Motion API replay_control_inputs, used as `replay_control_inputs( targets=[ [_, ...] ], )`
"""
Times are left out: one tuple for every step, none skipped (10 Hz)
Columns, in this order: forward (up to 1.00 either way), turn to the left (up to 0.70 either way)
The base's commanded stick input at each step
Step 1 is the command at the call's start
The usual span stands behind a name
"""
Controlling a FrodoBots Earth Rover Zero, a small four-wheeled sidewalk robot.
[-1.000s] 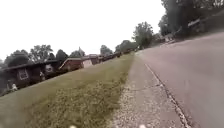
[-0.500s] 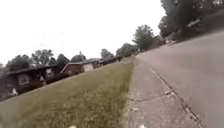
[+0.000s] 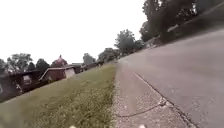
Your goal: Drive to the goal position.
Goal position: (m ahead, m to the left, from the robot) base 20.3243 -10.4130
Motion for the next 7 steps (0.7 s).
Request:
replay_control_inputs(
  targets=[
    [0.7,-0.35],
    [0.7,-0.35],
    [0.7,-0.35],
    [0.7,-0.35],
    [0.7,-0.14],
    [0.7,0.0],
    [0.7,0.0]
  ],
)
